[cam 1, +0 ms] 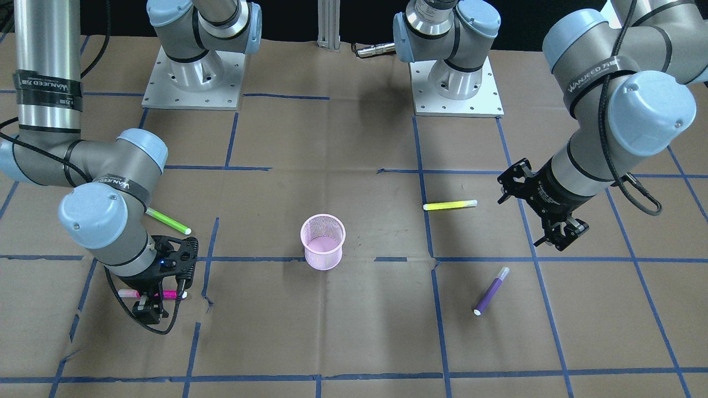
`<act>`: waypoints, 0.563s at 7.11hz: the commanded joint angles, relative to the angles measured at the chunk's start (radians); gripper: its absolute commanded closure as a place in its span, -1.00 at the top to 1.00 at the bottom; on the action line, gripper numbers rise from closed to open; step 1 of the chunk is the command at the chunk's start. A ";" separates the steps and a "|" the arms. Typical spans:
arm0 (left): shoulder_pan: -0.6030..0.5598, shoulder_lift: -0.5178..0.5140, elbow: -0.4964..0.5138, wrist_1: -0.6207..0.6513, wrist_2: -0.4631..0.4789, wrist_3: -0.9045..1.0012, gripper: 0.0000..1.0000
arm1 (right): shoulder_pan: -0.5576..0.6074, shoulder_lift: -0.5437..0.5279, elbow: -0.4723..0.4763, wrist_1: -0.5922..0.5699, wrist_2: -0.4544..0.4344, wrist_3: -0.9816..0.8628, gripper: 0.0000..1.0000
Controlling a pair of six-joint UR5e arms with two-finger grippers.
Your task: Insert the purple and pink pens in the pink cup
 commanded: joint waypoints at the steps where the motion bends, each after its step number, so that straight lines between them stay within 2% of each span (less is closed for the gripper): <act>1: -0.009 -0.069 0.006 0.048 0.087 -0.033 0.95 | 0.000 0.026 -0.003 -0.001 0.000 0.020 0.92; 3: -0.057 -0.147 0.030 0.061 0.144 -0.042 0.95 | 0.003 0.020 0.002 0.000 -0.003 0.021 0.74; 4: -0.077 -0.215 0.081 0.062 0.167 -0.080 0.95 | 0.003 0.019 0.005 0.006 -0.006 0.032 0.70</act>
